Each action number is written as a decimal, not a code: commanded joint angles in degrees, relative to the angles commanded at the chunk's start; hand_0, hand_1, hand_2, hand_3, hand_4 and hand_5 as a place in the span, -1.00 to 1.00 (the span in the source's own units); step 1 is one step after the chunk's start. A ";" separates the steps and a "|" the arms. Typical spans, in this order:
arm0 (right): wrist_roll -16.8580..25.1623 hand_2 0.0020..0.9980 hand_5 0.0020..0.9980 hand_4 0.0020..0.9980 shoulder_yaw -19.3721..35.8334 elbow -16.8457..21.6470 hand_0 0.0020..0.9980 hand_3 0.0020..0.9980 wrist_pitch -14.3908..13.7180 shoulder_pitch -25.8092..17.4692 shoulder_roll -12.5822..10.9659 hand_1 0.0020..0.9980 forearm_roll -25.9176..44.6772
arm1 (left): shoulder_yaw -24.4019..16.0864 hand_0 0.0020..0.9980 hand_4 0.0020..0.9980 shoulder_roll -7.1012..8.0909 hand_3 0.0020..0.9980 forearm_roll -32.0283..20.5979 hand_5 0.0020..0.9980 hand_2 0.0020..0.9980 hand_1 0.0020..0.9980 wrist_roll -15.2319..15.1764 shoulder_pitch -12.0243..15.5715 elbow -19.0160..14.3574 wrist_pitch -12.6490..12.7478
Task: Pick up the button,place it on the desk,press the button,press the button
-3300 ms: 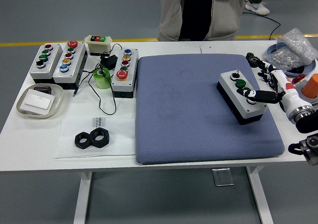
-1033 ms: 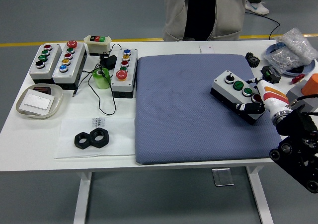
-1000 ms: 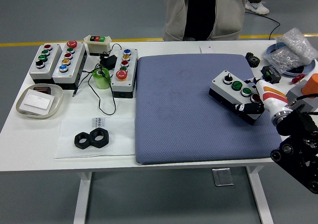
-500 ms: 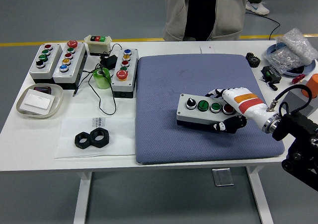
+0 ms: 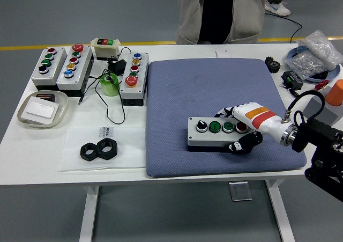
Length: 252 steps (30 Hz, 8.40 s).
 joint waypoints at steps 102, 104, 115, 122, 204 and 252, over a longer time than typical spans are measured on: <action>-10.01 -0.65 -1.00 0.03 20.41 18.58 -0.46 0.42 7.81 -18.91 -8.43 -0.89 -5.00 | -0.11 0.49 0.25 0.00 0.65 0.08 1.00 0.72 0.65 -0.16 -0.13 0.14 -0.20; -10.15 -0.66 -1.00 0.03 20.04 18.27 -0.46 0.42 8.01 -18.78 -8.37 -0.89 -5.08 | -0.12 0.50 0.24 -0.01 0.65 0.11 1.00 0.72 0.65 -0.14 -0.15 0.13 -0.19; -10.72 -0.65 -1.00 0.03 20.32 18.23 -0.46 0.42 8.44 -19.18 -8.29 -0.89 -5.22 | -0.66 0.50 0.24 -0.06 0.65 0.94 1.00 0.72 0.65 0.12 0.19 0.13 -0.14; -10.45 -0.66 -1.00 0.03 22.50 21.54 -0.47 0.43 6.32 -19.44 -8.90 -0.90 -5.04 | -1.07 0.50 0.25 -0.02 0.65 1.61 1.00 0.72 0.65 0.30 0.42 0.13 -0.17; -2.88 0.96 -0.67 0.54 33.06 17.61 0.95 1.00 -7.95 -21.97 -6.02 0.79 23.88 | -0.79 0.48 0.25 0.04 0.65 1.45 1.00 0.72 0.65 0.26 0.65 0.03 -0.06; -1.15 0.82 -0.06 0.29 38.59 9.03 0.92 0.81 -8.97 -24.77 -2.19 0.77 79.00 | 0.76 0.49 0.25 0.02 0.65 -0.80 1.00 0.72 0.65 -0.52 -0.09 -0.01 -0.18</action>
